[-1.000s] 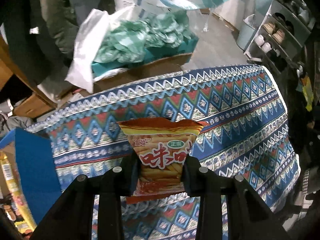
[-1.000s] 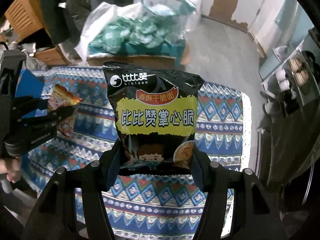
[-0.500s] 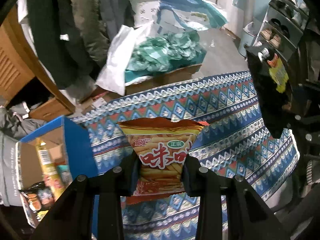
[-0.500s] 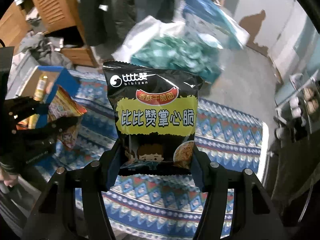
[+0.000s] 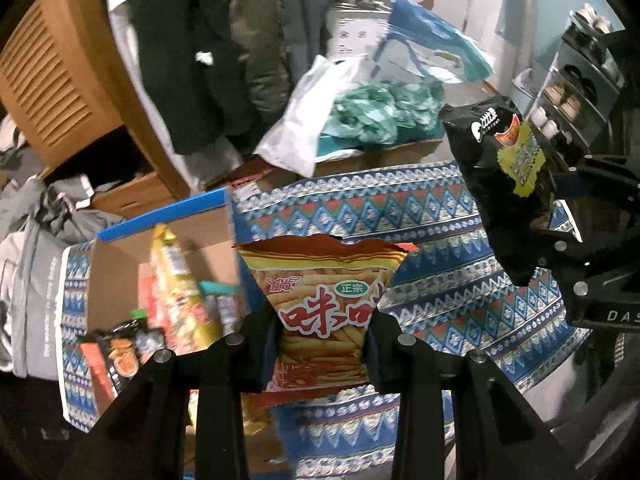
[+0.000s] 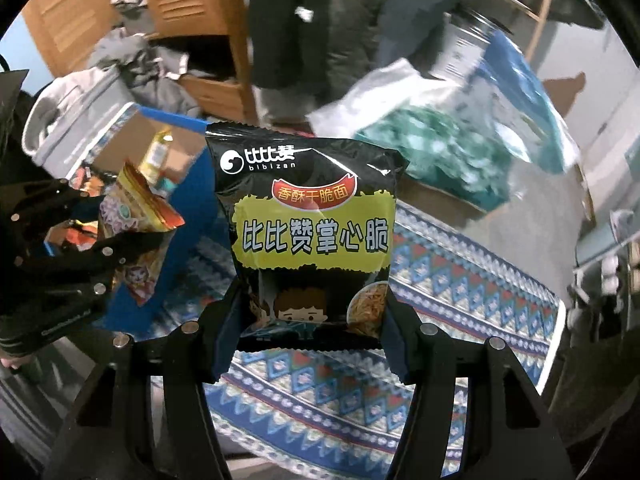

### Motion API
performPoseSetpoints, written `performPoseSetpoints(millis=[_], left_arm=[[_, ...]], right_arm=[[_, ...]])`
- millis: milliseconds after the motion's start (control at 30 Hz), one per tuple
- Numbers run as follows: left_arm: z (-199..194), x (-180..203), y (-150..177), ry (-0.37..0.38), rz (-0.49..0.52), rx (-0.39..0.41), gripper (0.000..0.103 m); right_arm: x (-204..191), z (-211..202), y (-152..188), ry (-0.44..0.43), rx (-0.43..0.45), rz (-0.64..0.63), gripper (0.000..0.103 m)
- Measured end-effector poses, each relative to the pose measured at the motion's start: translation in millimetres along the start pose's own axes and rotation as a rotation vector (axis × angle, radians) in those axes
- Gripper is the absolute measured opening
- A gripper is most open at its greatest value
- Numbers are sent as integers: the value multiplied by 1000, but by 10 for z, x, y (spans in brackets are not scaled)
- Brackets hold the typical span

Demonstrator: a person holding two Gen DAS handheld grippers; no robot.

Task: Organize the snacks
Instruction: 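Lift both bags and carry them over the box, then open both tools to drop the orange and black bags into the box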

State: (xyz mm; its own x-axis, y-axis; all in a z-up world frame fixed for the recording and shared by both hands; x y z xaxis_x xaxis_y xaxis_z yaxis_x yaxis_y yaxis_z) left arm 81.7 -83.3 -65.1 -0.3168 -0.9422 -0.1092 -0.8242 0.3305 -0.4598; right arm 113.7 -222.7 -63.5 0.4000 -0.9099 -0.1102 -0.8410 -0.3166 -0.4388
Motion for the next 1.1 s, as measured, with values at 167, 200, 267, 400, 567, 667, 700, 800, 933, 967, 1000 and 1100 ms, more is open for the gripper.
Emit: performPoseSetpoints(millis=[167,200,267,400,567,667,700,800,933,967,1000,1100], left_arm=[[-95,-299,177,-27,-41,0,36],[-113,-375,222,-35,-52,1,36],[-126,-479,282,-45,-69,-2,36],[-142,-723,440,-62,-107,-12,36],[-133,-964,609,-77,-148,-23,36],[-100,-1099,711,-84,-171,-36,36],[-82,-1155,755,-86,-182,-41,36],[-39,-1282,852,-92,-209,-52,36],[22,-1405,973,-96,-234,-64,36],[33,-1424,995,-101,-232,-65,36],[48,-1445,1019,-109,-229,-67,36],[91,-1517,1065,-99,-249,-78,36]], right_arm=[[-316,41,-112,-38,-8,-42,60],[-362,48,-124,-43,-8,-48,60],[-486,72,-160,-60,-12,-64,60],[-721,154,-219,-91,-29,-93,60],[-978,261,-275,-131,-58,-117,60],[-1142,345,-311,-150,-77,-127,60],[-1207,377,-326,-155,-81,-133,60],[-1353,443,-353,-172,-93,-140,60],[-1513,541,-390,-178,-111,-156,60],[-1544,560,-401,-176,-113,-160,60],[-1566,584,-408,-179,-115,-163,60],[-1639,668,-437,-186,-131,-161,60]])
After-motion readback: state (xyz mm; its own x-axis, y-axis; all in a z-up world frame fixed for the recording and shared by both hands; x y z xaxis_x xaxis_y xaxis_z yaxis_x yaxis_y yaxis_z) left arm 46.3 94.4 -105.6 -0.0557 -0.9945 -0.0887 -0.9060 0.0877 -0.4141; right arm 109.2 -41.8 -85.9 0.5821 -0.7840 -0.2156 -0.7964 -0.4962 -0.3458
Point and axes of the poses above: each gripper's, at about its wrist camera, not at the fingertips, and z roughly the way its jaws point, x to its right, y to its underside, the point moved 1 cm from there along z, roughly the way its jaws point, and after that the axes turned 8 degrees about z, right-handed, at the moved point
